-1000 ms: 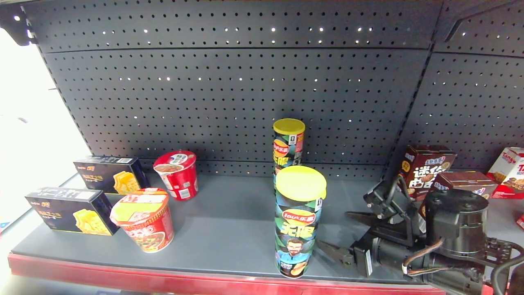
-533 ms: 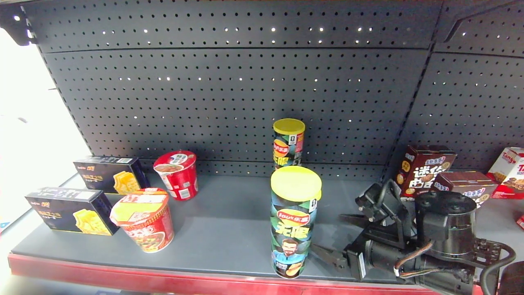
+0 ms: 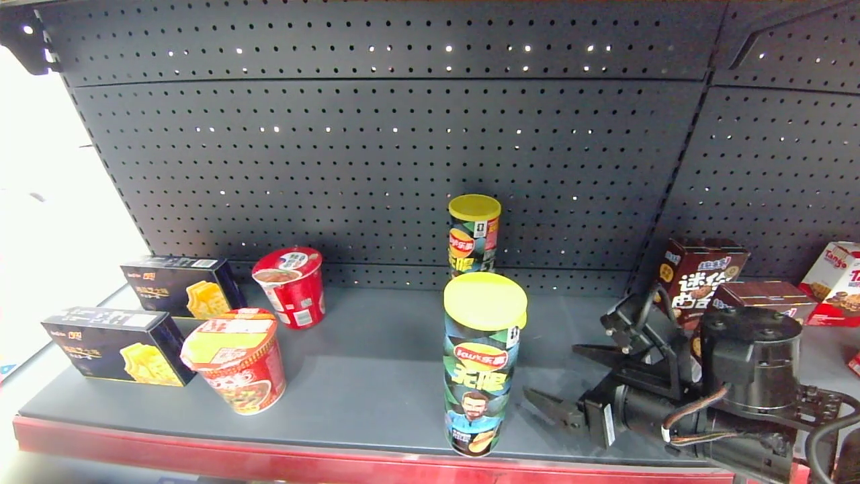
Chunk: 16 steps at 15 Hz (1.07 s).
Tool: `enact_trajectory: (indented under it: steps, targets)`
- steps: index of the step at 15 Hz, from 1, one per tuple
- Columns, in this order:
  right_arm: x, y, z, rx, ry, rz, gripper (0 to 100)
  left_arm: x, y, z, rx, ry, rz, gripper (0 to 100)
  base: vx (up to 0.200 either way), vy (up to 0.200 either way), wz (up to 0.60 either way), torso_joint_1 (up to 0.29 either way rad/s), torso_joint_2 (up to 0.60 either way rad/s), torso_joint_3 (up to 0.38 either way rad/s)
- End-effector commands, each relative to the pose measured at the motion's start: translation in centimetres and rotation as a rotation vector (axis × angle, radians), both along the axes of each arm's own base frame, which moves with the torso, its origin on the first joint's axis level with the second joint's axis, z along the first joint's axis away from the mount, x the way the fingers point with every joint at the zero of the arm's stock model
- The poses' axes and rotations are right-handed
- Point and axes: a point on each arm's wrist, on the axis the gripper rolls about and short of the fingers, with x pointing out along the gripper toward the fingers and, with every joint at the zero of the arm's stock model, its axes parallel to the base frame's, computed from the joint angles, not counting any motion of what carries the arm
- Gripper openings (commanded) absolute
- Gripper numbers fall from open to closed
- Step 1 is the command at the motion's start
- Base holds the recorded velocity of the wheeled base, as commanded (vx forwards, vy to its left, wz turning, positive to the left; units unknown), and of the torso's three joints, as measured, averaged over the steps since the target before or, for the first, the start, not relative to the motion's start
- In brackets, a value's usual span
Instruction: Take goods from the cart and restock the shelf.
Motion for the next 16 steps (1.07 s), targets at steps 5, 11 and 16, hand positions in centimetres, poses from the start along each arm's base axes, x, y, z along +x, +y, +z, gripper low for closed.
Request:
enact_trajectory:
  steps: [5, 11, 16]
  targets:
    - [-1.8, -3.5, 5.2, 0.079, -0.145, -0.077, 100, 0.0, 0.0, 0.0, -0.002, -0.010, -0.010, 100, 0.000, 0.000, 0.00, 0.000, 0.00, 0.000]
    - [-5.3, -9.0, 9.9, 0.113, -0.410, -0.255, 100, 0.0, 0.0, 0.0, 0.004, -0.010, -0.015, 100, 0.000, 0.000, 0.00, 0.000, 0.00, 0.000]
    - [-13.4, -14.1, 10.6, 0.093, -0.439, -0.551, 100, 0.0, 0.0, -0.1, 0.147, -0.003, -0.006, 100, 0.000, 0.000, 0.00, 0.000, 0.00, 0.000]
